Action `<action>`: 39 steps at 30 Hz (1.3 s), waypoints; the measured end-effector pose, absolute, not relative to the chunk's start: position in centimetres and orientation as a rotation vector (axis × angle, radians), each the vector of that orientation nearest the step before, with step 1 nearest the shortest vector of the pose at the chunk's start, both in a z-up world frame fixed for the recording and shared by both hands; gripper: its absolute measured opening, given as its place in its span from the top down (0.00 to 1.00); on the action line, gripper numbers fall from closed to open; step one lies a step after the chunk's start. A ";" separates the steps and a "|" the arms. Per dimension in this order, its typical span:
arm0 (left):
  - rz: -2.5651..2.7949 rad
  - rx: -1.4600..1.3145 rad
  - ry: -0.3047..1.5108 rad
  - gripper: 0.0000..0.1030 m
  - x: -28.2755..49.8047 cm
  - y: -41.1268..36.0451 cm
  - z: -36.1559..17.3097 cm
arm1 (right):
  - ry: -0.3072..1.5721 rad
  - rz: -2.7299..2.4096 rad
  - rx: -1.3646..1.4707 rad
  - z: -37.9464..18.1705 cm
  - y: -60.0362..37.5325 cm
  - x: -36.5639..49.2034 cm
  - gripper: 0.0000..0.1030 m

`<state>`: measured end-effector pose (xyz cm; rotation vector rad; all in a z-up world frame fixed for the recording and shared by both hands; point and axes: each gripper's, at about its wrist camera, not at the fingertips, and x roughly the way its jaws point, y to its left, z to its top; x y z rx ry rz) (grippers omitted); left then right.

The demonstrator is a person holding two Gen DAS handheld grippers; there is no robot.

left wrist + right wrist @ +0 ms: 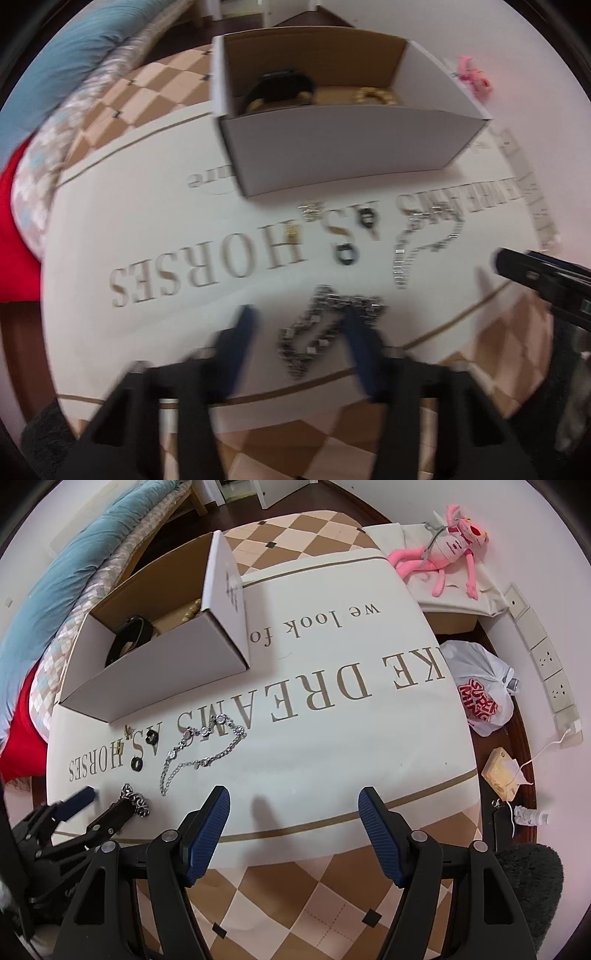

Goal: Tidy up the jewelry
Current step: 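Grasp the thin silver necklace with the right tool while the left tool reaches toward the chain bracelet, then grasp the silver chain bracelet with the left tool while the right tool holds the necklace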

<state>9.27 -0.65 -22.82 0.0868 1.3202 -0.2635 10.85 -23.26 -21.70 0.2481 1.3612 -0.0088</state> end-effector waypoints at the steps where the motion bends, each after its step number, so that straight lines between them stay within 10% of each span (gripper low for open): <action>1: -0.270 0.086 1.322 0.83 9.4 -0.8 -22.4 | 1.360 -0.007 0.256 -21.8 -23.3 11.0 0.28; 2: -0.266 0.089 1.328 0.95 9.4 -1.0 -22.4 | 1.357 -0.007 0.262 -21.8 -23.3 11.2 0.28; 15: -0.142 -0.053 1.289 0.99 8.6 5.0 -20.3 | 1.296 0.009 0.144 -23.1 -19.5 14.7 0.43; 19: -0.144 -0.065 1.262 0.99 8.2 5.2 -18.8 | 1.259 0.006 0.022 -23.1 -17.6 14.4 0.95; 39: -0.287 -0.168 1.024 1.00 8.6 3.0 -6.9 | 1.063 0.241 0.277 -11.3 -19.7 11.1 1.00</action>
